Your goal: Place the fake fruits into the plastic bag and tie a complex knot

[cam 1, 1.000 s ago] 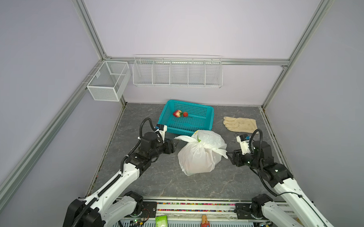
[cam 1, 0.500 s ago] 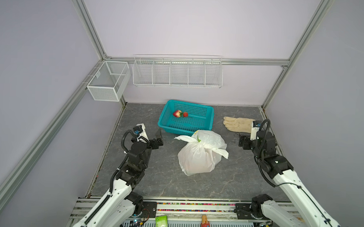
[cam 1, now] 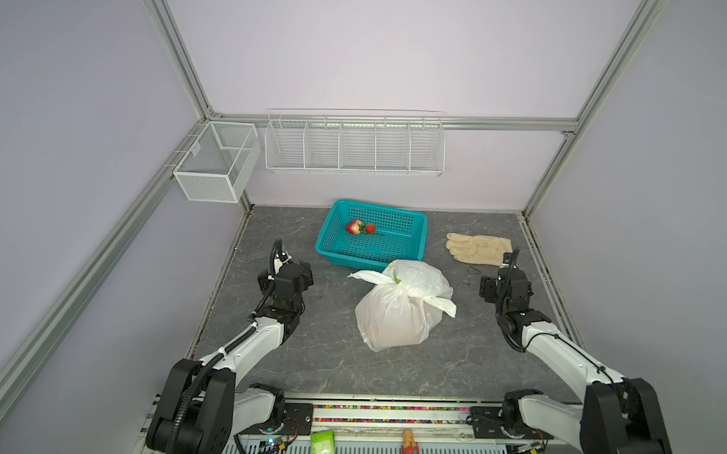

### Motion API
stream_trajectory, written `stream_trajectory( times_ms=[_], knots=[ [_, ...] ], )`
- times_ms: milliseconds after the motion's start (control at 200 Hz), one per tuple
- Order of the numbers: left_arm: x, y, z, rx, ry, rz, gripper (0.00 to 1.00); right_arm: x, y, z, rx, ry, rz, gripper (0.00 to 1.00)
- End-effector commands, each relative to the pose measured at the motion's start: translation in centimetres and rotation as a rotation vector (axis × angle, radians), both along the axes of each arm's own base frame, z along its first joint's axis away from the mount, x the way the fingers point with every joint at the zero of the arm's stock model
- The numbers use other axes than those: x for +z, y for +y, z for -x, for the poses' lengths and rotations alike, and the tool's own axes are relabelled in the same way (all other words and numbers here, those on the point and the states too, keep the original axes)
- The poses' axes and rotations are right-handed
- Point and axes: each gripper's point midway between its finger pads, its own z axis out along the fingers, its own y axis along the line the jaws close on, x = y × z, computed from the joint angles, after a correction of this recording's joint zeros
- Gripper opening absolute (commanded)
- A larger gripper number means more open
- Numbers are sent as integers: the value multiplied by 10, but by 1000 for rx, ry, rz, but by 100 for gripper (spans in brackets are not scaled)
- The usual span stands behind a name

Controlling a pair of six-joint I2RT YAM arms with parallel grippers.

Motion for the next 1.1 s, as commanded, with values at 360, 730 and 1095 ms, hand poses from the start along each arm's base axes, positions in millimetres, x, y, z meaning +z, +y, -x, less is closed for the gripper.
stream_trajectory(
  times_ms=[360,730,1095],
  knots=[
    [-26,-20,-26,-197,-14,36,99,-16,9,-26,124,-120,17,89],
    [-13,-9,-2,-205,-157,99,99,-10,5,-25,137,-268,-13,89],
    [-20,4,-16,-183,-131,-4,99,-34,7,-39,163,-219,-32,89]
  ],
)
